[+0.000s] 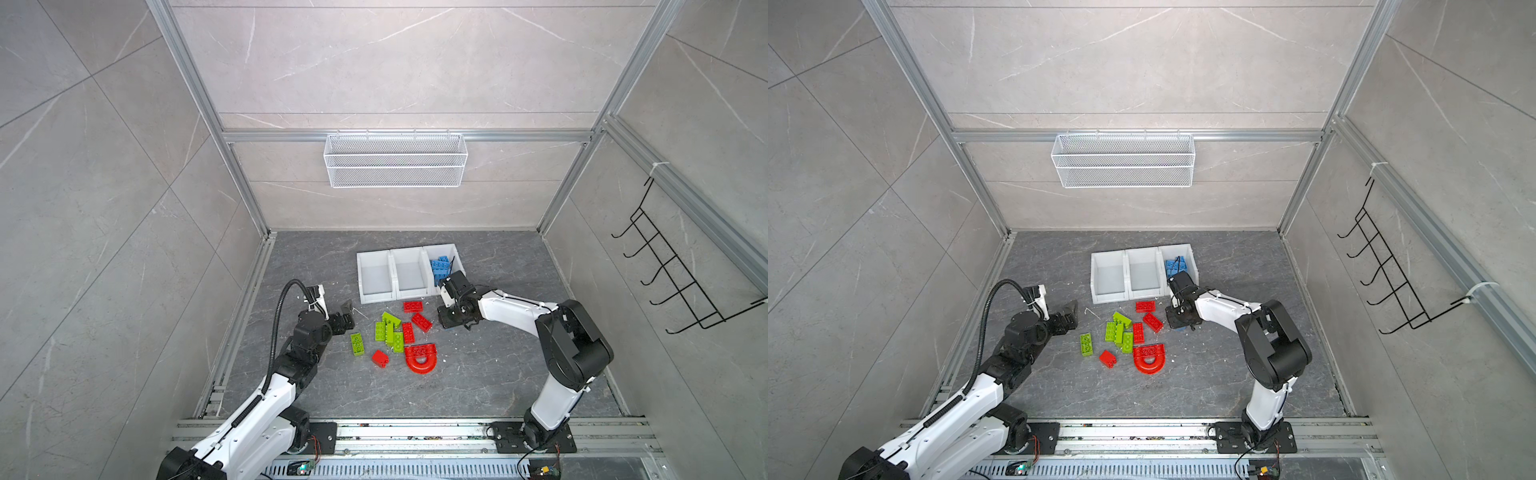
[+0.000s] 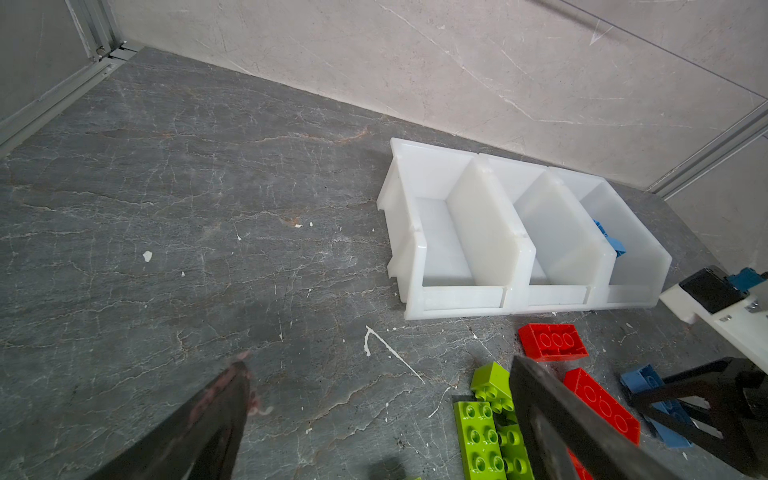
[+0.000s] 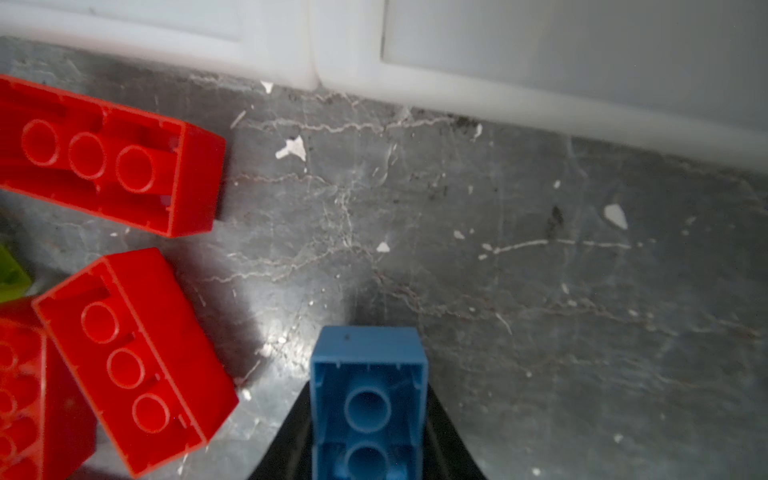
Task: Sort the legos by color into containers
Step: 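Carry the blue brick into the same compartment and release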
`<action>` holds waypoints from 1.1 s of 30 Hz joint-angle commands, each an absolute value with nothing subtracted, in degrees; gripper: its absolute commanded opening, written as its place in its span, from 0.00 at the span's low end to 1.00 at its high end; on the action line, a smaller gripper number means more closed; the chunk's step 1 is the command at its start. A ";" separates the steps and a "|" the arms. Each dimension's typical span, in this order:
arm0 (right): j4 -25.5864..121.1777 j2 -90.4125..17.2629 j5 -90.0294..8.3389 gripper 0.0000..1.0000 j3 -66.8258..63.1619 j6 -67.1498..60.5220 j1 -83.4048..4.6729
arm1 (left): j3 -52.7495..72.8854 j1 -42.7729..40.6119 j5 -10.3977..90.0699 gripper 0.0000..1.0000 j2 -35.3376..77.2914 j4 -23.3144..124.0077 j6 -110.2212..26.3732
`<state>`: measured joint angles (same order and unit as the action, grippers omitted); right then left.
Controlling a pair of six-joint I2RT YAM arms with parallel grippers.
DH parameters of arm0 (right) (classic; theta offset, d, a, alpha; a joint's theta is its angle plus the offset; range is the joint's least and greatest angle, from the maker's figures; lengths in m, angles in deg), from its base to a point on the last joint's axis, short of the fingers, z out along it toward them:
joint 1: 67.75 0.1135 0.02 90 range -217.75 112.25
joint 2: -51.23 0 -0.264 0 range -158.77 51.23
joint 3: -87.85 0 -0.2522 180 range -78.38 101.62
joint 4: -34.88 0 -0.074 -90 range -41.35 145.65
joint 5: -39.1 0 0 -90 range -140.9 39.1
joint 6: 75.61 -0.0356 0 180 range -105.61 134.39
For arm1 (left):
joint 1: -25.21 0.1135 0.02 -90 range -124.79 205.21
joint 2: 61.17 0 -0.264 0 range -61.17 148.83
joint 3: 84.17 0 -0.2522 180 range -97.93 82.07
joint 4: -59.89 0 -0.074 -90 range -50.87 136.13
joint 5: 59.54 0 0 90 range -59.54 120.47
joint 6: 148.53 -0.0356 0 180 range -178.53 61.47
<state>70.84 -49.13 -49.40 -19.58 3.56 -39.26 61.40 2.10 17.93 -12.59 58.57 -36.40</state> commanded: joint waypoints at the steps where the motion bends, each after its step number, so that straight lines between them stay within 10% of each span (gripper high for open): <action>1: 70.05 -43.88 -48.70 0.15 -21.84 2.23 -39.16 | 60.71 2.20 16.88 1.00 -12.86 60.72 -36.43; 11: 76.07 -37.50 -43.28 0.10 -13.33 5.86 -48.29 | 60.19 2.18 16.08 0.99 -11.68 59.94 -36.82; 33: 74.63 -66.08 -42.64 0.19 16.33 5.11 -51.10 | 60.03 2.19 15.70 0.99 -11.26 60.06 -36.65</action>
